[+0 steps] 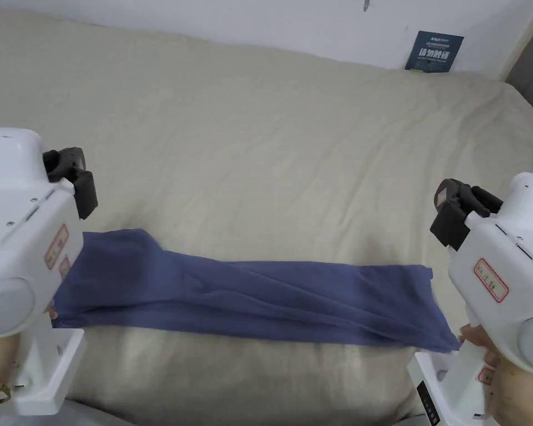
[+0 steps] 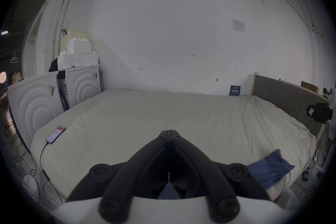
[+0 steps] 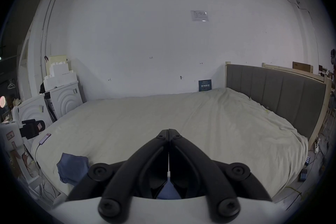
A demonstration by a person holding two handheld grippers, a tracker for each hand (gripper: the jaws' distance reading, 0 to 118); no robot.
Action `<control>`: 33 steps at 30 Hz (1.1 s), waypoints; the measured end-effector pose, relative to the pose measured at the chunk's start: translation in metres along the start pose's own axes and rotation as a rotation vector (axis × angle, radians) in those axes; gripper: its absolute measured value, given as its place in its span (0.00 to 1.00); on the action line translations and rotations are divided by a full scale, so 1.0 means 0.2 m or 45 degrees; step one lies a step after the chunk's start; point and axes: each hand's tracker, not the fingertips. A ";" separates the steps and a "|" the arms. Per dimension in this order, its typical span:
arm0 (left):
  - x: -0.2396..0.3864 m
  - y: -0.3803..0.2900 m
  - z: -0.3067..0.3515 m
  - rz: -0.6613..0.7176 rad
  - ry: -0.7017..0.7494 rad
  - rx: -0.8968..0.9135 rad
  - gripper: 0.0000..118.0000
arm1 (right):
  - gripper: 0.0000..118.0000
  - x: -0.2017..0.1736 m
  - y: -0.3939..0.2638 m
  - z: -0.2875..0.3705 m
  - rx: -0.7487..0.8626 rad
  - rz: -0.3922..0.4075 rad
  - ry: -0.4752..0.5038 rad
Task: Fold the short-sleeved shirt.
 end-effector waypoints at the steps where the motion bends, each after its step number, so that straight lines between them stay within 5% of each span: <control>1: -0.02 0.01 0.00 -0.005 0.009 -0.002 0.00 | 0.03 0.00 0.00 0.00 -0.003 -0.007 0.002; 7: -0.30 0.03 -0.10 0.096 0.000 -0.245 0.05 | 0.03 -0.02 0.02 -0.01 -0.022 -0.025 0.023; 10: -0.48 -0.02 -0.22 0.294 -0.042 -0.509 0.76 | 0.03 -0.05 0.02 -0.03 -0.039 -0.017 0.030; 11: -0.55 -0.07 -0.25 0.369 -0.086 -0.531 0.92 | 0.03 -0.06 0.02 -0.04 -0.045 -0.013 0.032; 19: -0.78 -0.45 -0.39 0.845 -0.303 -0.804 0.93 | 0.03 -0.11 0.00 -0.08 -0.113 0.026 0.026; 31: -0.77 -0.67 -0.44 0.849 -0.322 -0.955 0.89 | 0.03 -0.11 -0.05 -0.08 -0.184 0.047 0.006; 33: -0.77 -0.66 -0.45 0.883 -0.367 -0.946 0.78 | 0.03 -0.12 -0.06 -0.08 -0.195 0.043 0.010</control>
